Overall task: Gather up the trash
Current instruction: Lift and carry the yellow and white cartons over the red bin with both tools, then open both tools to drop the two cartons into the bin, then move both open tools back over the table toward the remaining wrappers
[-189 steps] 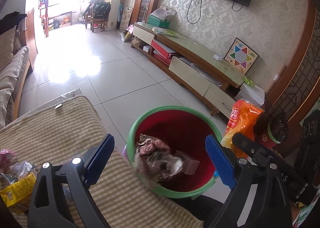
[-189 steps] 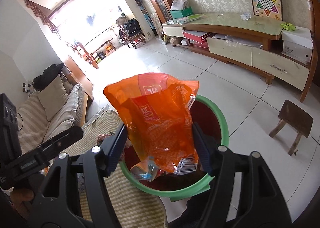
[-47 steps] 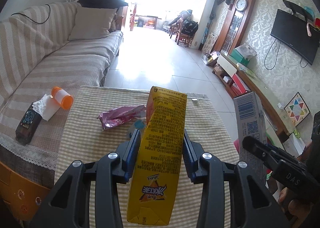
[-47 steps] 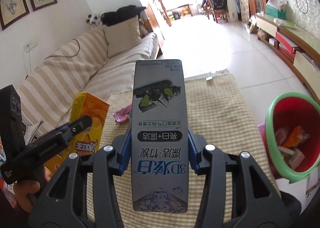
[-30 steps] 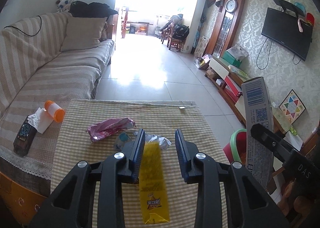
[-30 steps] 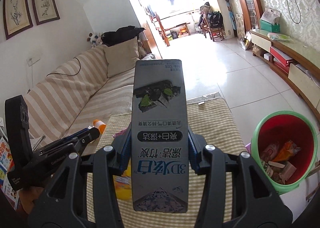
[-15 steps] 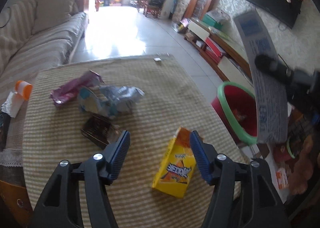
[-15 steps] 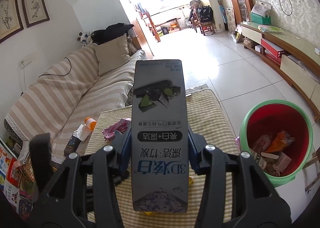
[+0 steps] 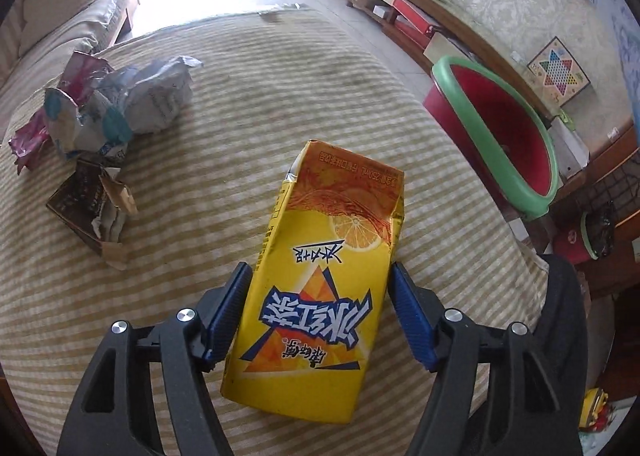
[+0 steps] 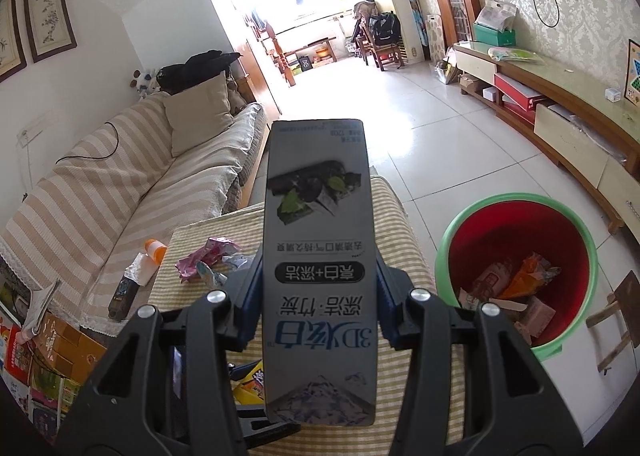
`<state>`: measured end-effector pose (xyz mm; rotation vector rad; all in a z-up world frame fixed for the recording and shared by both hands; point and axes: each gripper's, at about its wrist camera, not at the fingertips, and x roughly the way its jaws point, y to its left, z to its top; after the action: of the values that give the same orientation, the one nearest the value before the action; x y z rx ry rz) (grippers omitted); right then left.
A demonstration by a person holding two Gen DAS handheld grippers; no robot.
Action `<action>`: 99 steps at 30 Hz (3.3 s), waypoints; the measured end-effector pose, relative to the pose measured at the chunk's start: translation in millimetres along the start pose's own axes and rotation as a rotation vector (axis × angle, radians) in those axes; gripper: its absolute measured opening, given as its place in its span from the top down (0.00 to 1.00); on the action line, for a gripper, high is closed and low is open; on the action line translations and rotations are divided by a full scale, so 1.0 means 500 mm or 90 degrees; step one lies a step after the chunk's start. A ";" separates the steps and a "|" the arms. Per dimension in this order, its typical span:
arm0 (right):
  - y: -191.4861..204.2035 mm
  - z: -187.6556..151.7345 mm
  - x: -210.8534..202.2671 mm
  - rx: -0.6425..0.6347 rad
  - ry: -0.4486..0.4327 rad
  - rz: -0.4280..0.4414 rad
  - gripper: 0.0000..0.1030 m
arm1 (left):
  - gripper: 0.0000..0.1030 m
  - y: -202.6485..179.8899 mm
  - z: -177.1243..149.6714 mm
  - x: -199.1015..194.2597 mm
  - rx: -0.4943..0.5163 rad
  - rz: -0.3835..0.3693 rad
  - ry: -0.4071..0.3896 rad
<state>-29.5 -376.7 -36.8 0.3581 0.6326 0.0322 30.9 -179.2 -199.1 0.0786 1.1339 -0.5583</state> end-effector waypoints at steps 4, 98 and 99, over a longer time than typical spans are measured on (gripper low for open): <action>0.004 -0.002 0.005 0.000 0.004 0.005 0.55 | 0.37 0.030 0.014 -0.080 -0.048 0.015 -0.070; -0.367 -0.016 -0.051 0.138 -0.033 -0.191 0.38 | 0.13 -0.234 0.229 -0.090 0.063 -0.071 -0.176; -0.361 -0.018 -0.048 0.135 -0.028 -0.186 0.38 | 0.13 -0.203 0.215 -0.096 0.052 -0.056 -0.176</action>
<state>-68.3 -546.7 -90.8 0.4666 0.6415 -0.3236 59.6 -284.1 -88.1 0.0205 0.8491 -0.6725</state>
